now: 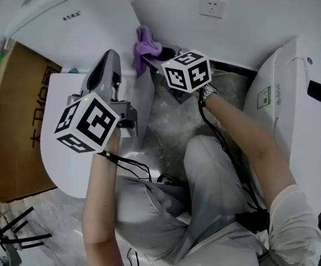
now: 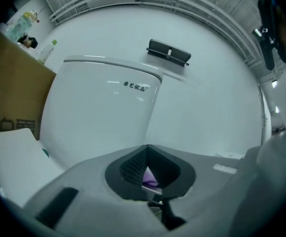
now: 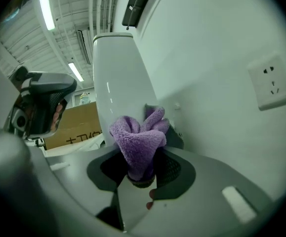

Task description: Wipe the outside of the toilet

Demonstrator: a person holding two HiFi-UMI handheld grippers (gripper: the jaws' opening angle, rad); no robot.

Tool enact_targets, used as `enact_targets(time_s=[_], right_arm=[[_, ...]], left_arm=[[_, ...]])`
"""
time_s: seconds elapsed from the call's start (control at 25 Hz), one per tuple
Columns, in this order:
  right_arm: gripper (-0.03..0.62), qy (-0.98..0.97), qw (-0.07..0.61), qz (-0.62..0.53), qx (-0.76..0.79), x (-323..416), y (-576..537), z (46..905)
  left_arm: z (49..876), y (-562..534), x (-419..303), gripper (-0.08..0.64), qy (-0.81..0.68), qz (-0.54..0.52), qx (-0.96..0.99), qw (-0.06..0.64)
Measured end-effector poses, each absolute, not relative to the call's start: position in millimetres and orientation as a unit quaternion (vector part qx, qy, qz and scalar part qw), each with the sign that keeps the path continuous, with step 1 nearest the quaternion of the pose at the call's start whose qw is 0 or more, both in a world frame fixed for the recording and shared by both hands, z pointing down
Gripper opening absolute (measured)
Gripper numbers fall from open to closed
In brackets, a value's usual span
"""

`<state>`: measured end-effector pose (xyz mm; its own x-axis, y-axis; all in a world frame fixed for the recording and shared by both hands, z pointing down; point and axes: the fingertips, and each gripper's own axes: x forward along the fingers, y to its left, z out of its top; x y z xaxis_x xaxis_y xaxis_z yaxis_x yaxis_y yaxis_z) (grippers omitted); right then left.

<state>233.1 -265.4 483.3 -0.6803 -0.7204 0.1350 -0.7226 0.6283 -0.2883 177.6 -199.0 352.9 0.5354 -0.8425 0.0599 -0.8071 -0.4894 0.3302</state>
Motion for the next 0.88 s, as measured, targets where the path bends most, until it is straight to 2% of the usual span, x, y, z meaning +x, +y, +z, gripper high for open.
enact_targets(time_s=[0.2, 0.48, 0.68, 0.88], right_arm=[[0.135, -0.903, 0.027, 0.159, 0.399, 231, -264, 509], [0.135, -0.886, 0.028, 0.19, 0.422, 236, -272, 558], [0.135, -0.876, 0.052, 0.21, 0.431, 234, -273, 587], [0.138, -0.877, 0.103, 0.23, 0.409, 242, -264, 593]], left_arm=[[348, -192, 173, 0.006, -0.5, -0.07, 0.85, 0.15], [358, -190, 198, 0.006, -0.458, -0.012, 0.886, 0.072], [358, -194, 186, 0.006, -0.463, -0.041, 0.881, 0.092], [356, -194, 172, 0.006, -0.476, -0.06, 0.871, 0.106]])
